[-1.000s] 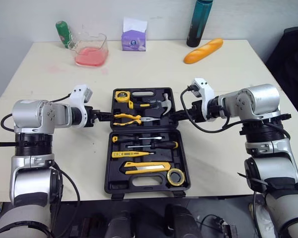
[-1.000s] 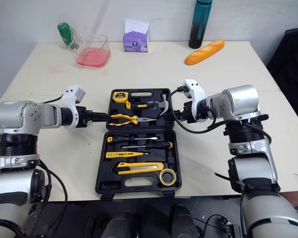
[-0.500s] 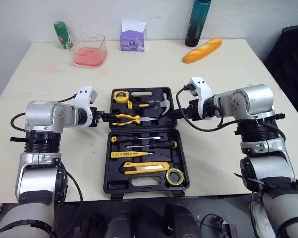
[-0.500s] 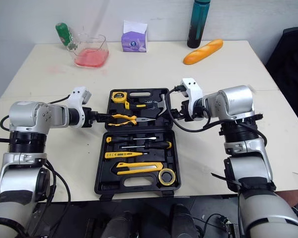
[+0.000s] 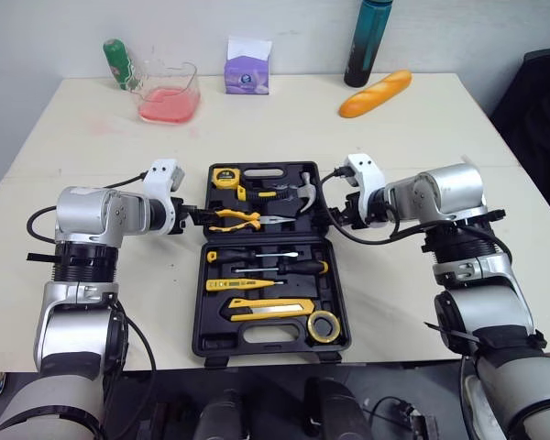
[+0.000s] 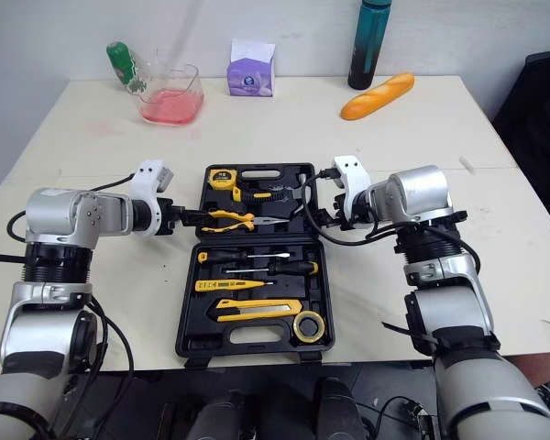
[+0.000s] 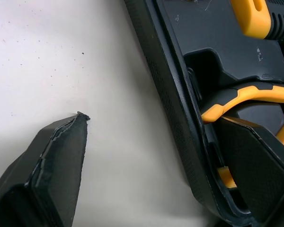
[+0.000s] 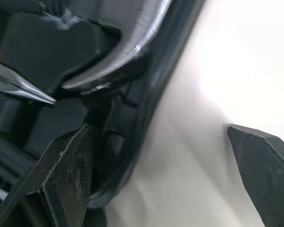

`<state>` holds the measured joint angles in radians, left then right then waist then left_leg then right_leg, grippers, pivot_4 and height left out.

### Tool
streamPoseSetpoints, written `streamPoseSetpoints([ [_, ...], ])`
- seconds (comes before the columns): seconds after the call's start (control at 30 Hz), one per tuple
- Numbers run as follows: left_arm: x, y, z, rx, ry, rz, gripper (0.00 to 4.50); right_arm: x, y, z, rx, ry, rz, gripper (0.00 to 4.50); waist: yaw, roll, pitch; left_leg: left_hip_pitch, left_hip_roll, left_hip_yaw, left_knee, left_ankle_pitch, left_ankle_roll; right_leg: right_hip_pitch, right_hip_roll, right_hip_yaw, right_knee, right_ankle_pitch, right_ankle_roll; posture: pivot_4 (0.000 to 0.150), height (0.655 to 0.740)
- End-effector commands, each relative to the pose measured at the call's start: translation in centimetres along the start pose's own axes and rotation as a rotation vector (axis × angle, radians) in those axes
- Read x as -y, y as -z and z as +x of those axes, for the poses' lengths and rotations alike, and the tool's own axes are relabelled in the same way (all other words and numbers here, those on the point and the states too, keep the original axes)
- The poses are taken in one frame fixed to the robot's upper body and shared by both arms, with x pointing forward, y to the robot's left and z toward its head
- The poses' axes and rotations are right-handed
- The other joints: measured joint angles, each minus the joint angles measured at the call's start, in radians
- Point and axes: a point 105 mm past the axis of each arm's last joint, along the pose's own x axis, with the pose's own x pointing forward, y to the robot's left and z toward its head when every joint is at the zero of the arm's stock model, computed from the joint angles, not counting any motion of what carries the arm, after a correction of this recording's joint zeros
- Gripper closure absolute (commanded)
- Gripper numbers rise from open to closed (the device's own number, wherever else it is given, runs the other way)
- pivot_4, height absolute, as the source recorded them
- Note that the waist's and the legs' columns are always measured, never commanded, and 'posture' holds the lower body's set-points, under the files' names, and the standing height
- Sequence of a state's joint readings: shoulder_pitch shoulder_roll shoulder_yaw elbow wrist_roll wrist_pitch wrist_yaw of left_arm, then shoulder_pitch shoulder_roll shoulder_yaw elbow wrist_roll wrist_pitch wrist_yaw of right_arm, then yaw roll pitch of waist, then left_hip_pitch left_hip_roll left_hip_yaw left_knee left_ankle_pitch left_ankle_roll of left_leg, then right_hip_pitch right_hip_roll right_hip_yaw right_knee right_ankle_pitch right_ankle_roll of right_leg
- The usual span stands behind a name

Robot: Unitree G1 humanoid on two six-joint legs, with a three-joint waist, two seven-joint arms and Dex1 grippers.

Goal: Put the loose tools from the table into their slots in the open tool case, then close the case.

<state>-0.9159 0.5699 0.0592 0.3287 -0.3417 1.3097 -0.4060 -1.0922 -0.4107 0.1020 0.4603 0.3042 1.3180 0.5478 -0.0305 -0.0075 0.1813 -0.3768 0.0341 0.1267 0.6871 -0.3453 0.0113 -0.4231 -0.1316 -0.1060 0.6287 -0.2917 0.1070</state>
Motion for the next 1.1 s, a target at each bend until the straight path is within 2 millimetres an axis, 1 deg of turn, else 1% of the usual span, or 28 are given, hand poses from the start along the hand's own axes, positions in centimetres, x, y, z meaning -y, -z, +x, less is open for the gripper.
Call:
streamPoseSetpoints([
  [0.03,0.4,-0.7,-0.1,0.021,0.005,0.027,0.26,-0.2,-0.7,-0.2,0.012,-0.001,0.031,1.42,0.0,0.0,0.0,0.0,0.0,0.0,0.0,0.0,0.0,0.0,0.0,0.0,0.0,0.0,0.0,0.15,0.74],
  [0.07,0.6,-0.7,0.0,0.018,0.012,0.029,0.52,-0.1,-0.7,-0.2,0.007,-0.001,0.047,1.81,0.001,0.0,0.0,0.0,0.0,0.0,0.0,0.0,0.0,0.0,0.0,0.0,0.0,0.0,0.0,0.15,0.74],
  [0.1,0.9,-0.5,0.3,0.007,0.022,0.036,0.81,-0.2,-0.5,-0.1,-0.006,-0.003,0.056,2.37,0.001,0.0,0.0,0.0,0.0,0.0,0.0,0.0,0.0,0.0,0.0,0.0,0.0,0.0,0.0,0.15,0.74],
  [0.23,1.5,0.2,0.7,-0.015,0.043,0.044,2.54,-0.4,-0.2,0.4,-0.022,-0.005,0.079,4.25,0.0,-0.002,-0.001,0.0,-0.001,0.0,0.0,0.0,0.001,0.0,-0.001,0.0,0.0,0.0,0.0,0.15,0.74],
  [0.27,1.5,0.3,0.7,-0.017,0.044,0.044,3.05,-0.5,-0.2,0.5,-0.016,-0.005,0.091,4.5,0.0,-0.002,-0.002,0.0,-0.001,0.0,0.0,0.0,0.001,0.0,-0.001,0.001,0.0,0.0,0.0,0.15,0.74],
  [0.33,1.4,0.2,0.8,-0.005,0.039,0.031,3.93,-0.6,-0.3,0.6,0.0,-0.005,0.107,4.5,0.0,-0.002,-0.002,0.0,-0.001,0.0,0.0,0.001,0.001,0.0,-0.001,0.001,0.0,0.0,0.0,0.15,0.74],
  [0.37,1.4,0.1,0.8,0.001,0.04,0.025,4.11,-0.7,-0.5,0.6,0.018,-0.004,0.119,4.5,0.0,-0.002,-0.002,0.001,-0.001,0.0,0.0,0.001,0.0,0.001,-0.001,0.001,0.001,0.0,0.0,0.15,0.74],
  [0.43,1.1,-0.6,0.7,0.041,0.025,-0.004,4.12,-0.9,-1.3,0.6,0.077,-0.016,0.137,4.5,0.0,-0.002,-0.002,0.002,-0.001,-0.001,-0.001,0.003,-0.001,0.001,-0.001,0.001,0.002,0.0,0.0,0.15,0.74],
  [0.5,1.4,-1.6,0.5,0.1,0.043,-0.014,4.14,-1.8,-2.2,0.3,0.145,-0.067,0.146,4.5,0.0,-0.002,-0.002,0.003,0.0,-0.001,-0.002,0.004,-0.001,0.001,-0.001,0.002,0.003,0.0,0.0,0.15,0.74],
  [0.57,1.7,-2.1,0.2,0.132,0.057,-0.01,4.19,-2.3,-2.8,0.0,0.199,-0.092,0.148,4.5,0.0,-0.002,-0.002,0.003,0.001,-0.001,-0.002,0.005,-0.002,0.001,-0.001,0.002,0.004,0.001,0.0,0.15,0.74],
  [0.6,1.8,-2.7,0.1,0.178,0.061,0.0,4.2,-2.4,-3.3,-0.2,0.239,-0.098,0.148,4.5,0.0,-0.002,-0.002,0.002,0.001,-0.001,-0.002,0.005,-0.002,0.001,-0.001,0.002,0.004,0.001,0.0,0.15,0.74],
  [0.67,1.7,-3.3,-0.1,0.216,0.049,0.003,4.2,-2.4,-4.1,-0.6,0.317,-0.104,0.139,4.5,-0.001,-0.002,-0.002,0.001,0.001,-0.001,-0.003,0.005,-0.002,-0.002,-0.001,0.002,0.004,0.001,0.0,0.15,0.74],
  [0.7,1.7,-3.9,-0.4,0.27,0.044,0.018,4.23,-2.3,-4.3,-0.7,0.357,-0.094,0.126,4.5,-0.001,-0.002,-0.002,-0.002,-0.001,-0.001,-0.003,0.005,-0.002,-0.004,-0.001,0.002,0.004,0.001,0.0,0.15,0.74],
  [0.77,1.3,-4.6,-1.0,0.343,0.008,0.028,4.23,-2.4,-5.0,-1.3,0.478,-0.087,0.066,4.5,-0.003,-0.002,-0.002,-0.004,-0.001,-0.001,-0.004,0.005,-0.002,-0.007,-0.001,0.002,0.003,0.001,0.0,0.15,0.74],
  [0.8,0.7,-5.2,-1.5,0.41,-0.036,0.045,4.23,-2.2,-5.4,-1.8,0.563,-0.07,0.045,4.5,-0.003,-0.002,-0.002,-0.006,-0.001,-0.001,-0.004,0.005,-0.002,-0.008,0.0,0.001,0.002,0.001,0.0,0.15,0.74],
  [0.83,0.6,-5.3,-1.8,0.443,-0.05,0.067,4.24,-2.1,-5.6,-2.0,0.611,-0.072,0.053,4.5,-0.005,-0.002,-0.002,-0.009,-0.002,-0.002,-0.004,0.005,-0.002,-0.011,0.0,0.001,0.002,0.001,0.0,0.15,0.74],
  [0.87,0.4,-5.8,-2.3,0.525,-0.072,0.078,4.25,-1.5,-5.5,-2.3,0.663,-0.028,0.004,4.5,-0.006,-0.002,-0.002,-0.012,-0.002,-0.001,-0.004,0.005,-0.002,-0.014,-0.001,0.001,0.002,0.001,0.0,0.15,0.74],
  [0.97,-0.1,-6.3,-3.3,0.668,-0.108,0.108,4.27,-0.6,-4.7,-2.5,0.761,0.062,-0.161,4.5,-0.005,-0.002,-0.002,-0.015,-0.003,-0.001,-0.004,0.005,-0.002,-0.018,-0.001,0.001,0.002,0.001,0.0,0.15,0.74],
  [1.03,-0.2,-5.8,-3.5,0.689,-0.131,0.165,4.34,-0.3,-4.1,-2.5,0.8,0.103,-0.28,4.5,-0.006,-0.002,-0.002,-0.016,-0.003,-0.001,-0.005,0.005,-0.002,-0.019,-0.001,0.0,0.001,0.001,0.0,0.15,0.74],
  [1.07,-0.4,-5.3,-3.4,0.683,-0.143,0.185,4.36,-0.3,-3.9,-2.7,0.849,0.138,-0.387,4.5,-0.007,-0.002,-0.002,-0.017,-0.003,0.0,-0.005,0.005,-0.001,-0.019,-0.001,0.0,0.001,0.001,0.0,0.15,0.74],
  [1.1,-0.7,-4.9,-3.6,0.703,-0.176,0.229,4.38,-0.8,-3.4,-3.1,0.898,0.185,-0.603,4.5,-0.006,-0.002,-0.002,-0.017,-0.003,0.0,-0.004,0.005,-0.001,-0.019,-0.001,0.0,0.001,0.001,0.001,0.15,0.74],
])
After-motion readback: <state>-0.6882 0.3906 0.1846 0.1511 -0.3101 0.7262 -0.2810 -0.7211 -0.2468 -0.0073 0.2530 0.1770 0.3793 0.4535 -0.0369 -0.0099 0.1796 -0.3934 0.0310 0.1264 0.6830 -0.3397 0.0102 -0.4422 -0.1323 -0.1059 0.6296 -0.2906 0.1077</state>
